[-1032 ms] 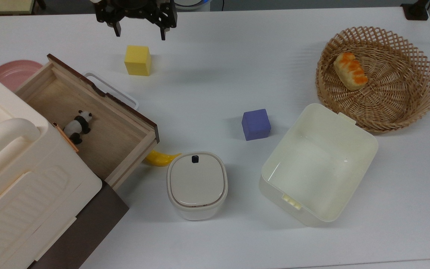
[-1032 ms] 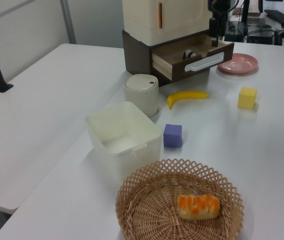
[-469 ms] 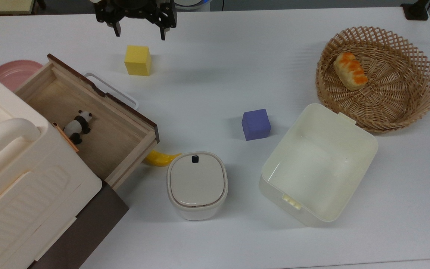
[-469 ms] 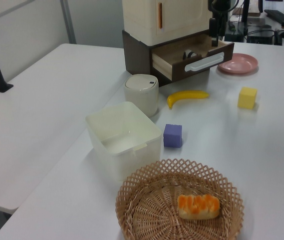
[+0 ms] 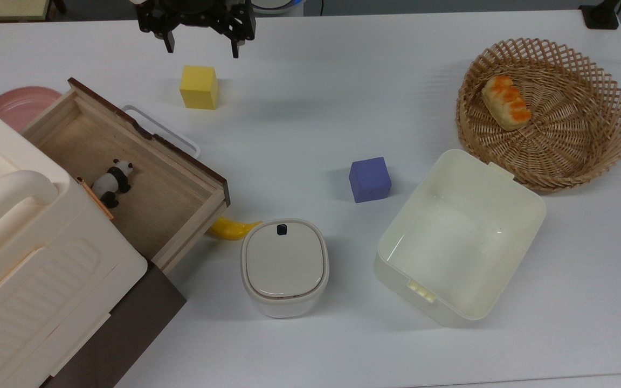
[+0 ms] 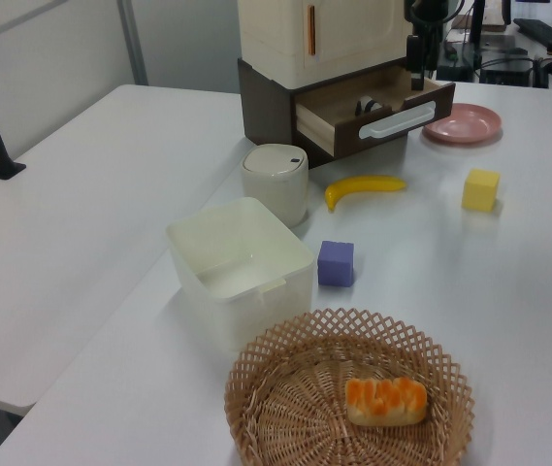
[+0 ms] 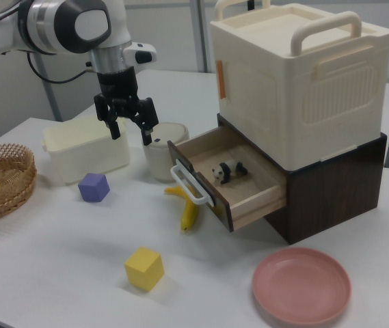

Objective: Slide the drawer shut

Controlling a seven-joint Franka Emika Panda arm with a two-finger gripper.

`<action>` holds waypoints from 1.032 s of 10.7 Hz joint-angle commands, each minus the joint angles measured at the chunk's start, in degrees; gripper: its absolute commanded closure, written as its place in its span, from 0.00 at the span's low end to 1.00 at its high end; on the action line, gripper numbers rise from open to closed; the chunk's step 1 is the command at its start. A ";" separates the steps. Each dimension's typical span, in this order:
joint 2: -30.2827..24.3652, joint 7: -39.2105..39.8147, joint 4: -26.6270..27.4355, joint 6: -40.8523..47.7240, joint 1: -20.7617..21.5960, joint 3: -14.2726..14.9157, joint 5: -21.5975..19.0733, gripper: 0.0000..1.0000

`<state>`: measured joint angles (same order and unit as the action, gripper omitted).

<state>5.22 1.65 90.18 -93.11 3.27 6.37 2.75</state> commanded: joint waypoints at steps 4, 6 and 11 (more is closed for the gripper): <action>-1.62 -0.86 1.05 2.31 0.33 0.40 0.41 0.00; -1.88 -0.86 1.05 2.58 0.51 0.31 0.41 0.00; -1.88 -6.48 1.05 4.25 0.25 -0.04 0.33 0.25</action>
<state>4.95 -1.91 90.16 -89.61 3.28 6.31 2.75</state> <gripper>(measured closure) 0.053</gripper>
